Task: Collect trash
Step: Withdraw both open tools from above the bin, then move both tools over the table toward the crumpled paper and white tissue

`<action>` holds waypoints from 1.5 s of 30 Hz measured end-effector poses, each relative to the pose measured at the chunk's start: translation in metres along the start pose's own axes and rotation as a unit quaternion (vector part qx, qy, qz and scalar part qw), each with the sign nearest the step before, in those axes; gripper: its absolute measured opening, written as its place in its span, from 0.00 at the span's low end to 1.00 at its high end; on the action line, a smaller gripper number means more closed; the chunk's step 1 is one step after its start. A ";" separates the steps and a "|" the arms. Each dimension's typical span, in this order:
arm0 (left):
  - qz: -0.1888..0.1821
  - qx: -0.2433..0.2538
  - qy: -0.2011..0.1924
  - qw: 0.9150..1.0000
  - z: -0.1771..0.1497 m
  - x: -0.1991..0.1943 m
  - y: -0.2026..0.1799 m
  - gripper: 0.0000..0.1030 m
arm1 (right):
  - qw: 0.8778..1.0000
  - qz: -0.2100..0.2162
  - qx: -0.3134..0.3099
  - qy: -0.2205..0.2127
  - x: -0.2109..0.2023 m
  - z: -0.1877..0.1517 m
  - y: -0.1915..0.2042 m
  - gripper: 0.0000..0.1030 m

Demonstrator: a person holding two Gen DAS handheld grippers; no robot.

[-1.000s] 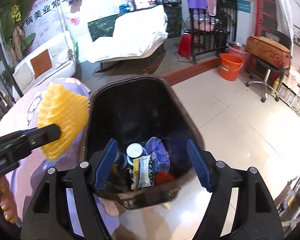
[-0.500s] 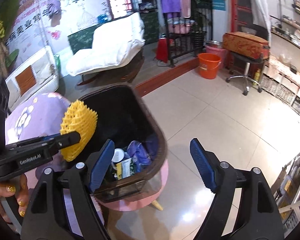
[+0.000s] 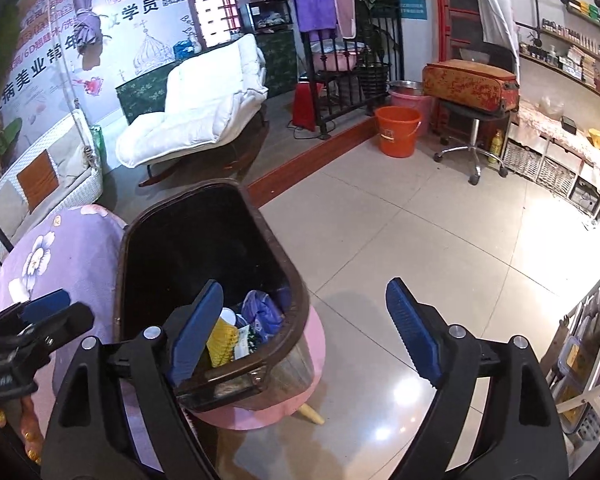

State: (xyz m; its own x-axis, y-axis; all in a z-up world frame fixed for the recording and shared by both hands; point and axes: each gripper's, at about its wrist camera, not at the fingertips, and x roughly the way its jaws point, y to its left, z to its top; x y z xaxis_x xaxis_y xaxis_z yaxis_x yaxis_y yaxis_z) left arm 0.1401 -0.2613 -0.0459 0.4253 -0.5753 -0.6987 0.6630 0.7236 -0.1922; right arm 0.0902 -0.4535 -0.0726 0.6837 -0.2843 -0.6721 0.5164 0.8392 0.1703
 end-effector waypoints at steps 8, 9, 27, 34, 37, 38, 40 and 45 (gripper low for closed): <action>0.041 -0.025 -0.031 0.998 -0.019 -0.039 0.026 0.86 | 0.998 0.047 -0.030 0.001 -0.002 -0.004 0.036 0.83; 0.049 -0.028 -0.034 0.998 -0.021 -0.043 0.031 0.86 | 0.998 0.053 -0.034 0.002 -0.002 -0.005 0.041 0.83; 0.182 -0.093 -0.056 0.977 -0.074 -0.124 0.113 0.87 | 0.981 0.152 -0.115 0.032 -0.009 -0.029 0.133 0.84; 0.237 -0.134 -0.066 0.960 -0.099 -0.164 0.157 0.87 | 0.969 0.191 -0.152 0.042 -0.015 -0.038 0.175 0.84; 0.261 -0.158 -0.071 0.950 -0.109 -0.180 0.177 0.87 | 0.962 0.207 -0.172 0.045 -0.019 -0.044 0.196 0.84; 0.268 -0.166 -0.071 0.946 -0.111 -0.185 0.184 0.87 | 0.960 0.212 -0.178 0.045 -0.021 -0.044 0.202 0.84; 0.280 -0.180 -0.074 0.940 -0.116 -0.196 0.201 0.87 | 0.955 0.223 -0.192 0.048 -0.023 -0.048 0.216 0.84; 0.274 -0.220 -0.062 0.934 -0.124 -0.204 0.247 0.87 | 0.944 0.244 -0.213 0.056 -0.029 -0.057 0.243 0.84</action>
State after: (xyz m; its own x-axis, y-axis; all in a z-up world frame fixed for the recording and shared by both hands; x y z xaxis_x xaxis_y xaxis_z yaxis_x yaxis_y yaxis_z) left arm 0.1411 0.0824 -0.0359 0.7132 -0.0918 -0.6949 0.0178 0.9934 -0.1130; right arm 0.1668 -0.2146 -0.0531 0.7154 0.2160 -0.6645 -0.1171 0.9746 0.1908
